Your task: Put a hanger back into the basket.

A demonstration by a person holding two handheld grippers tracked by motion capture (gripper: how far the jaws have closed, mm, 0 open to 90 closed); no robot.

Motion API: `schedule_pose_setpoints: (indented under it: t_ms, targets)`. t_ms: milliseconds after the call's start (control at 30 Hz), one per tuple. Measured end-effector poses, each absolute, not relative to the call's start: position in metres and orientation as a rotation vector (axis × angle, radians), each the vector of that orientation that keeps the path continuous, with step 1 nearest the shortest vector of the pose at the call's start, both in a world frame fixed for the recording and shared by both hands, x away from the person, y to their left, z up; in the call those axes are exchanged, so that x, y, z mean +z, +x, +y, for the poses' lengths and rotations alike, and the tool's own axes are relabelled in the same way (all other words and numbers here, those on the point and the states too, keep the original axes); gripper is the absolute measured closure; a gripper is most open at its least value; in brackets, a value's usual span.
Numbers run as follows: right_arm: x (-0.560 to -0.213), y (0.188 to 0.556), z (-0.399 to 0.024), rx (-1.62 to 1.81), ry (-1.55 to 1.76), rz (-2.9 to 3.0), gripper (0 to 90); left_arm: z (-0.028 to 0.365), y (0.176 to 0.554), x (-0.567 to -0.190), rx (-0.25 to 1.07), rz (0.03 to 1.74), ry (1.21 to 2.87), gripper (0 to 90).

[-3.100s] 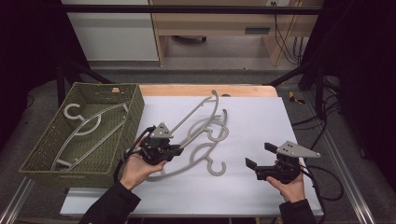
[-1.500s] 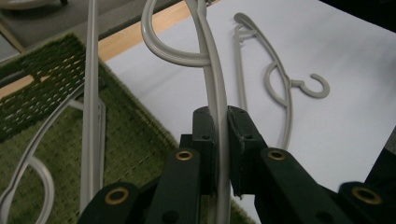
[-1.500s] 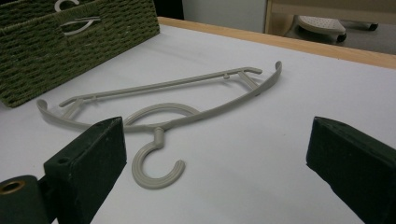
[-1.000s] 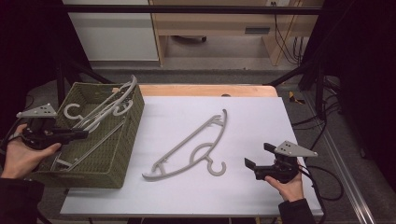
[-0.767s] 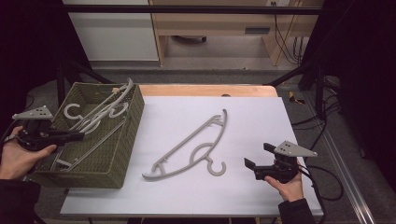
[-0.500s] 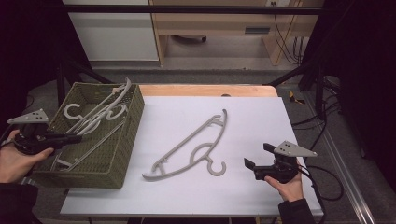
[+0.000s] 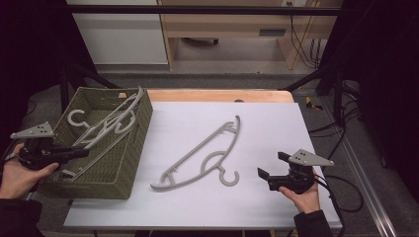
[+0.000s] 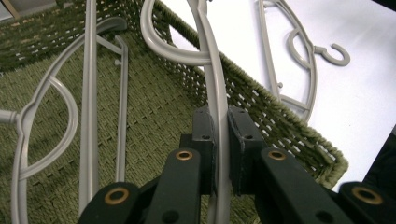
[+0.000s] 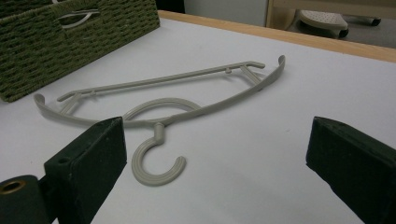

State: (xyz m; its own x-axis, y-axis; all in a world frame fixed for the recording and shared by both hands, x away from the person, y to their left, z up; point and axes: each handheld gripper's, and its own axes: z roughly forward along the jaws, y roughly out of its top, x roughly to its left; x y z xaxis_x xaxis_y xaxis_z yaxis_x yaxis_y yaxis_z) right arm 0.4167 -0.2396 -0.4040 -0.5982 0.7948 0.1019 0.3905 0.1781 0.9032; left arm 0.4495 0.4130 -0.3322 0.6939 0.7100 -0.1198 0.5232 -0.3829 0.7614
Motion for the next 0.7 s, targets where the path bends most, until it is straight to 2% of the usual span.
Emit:
schedule_pose_setpoints:
  t_ms: [567, 700]
  targets:
    - [-0.405, 0.417, -0.239, 1.398, 1.114, 2.076, 5.5, 0.422, 0.447, -0.340, 0.300, 0.953, 2.061, 82.1]
    - [-0.405, 0.417, -0.239, 1.402, 1.115, 2.073, 5.6, 0.428, 0.450, -0.343, 0.336, 1.036, 2.142, 82.0]
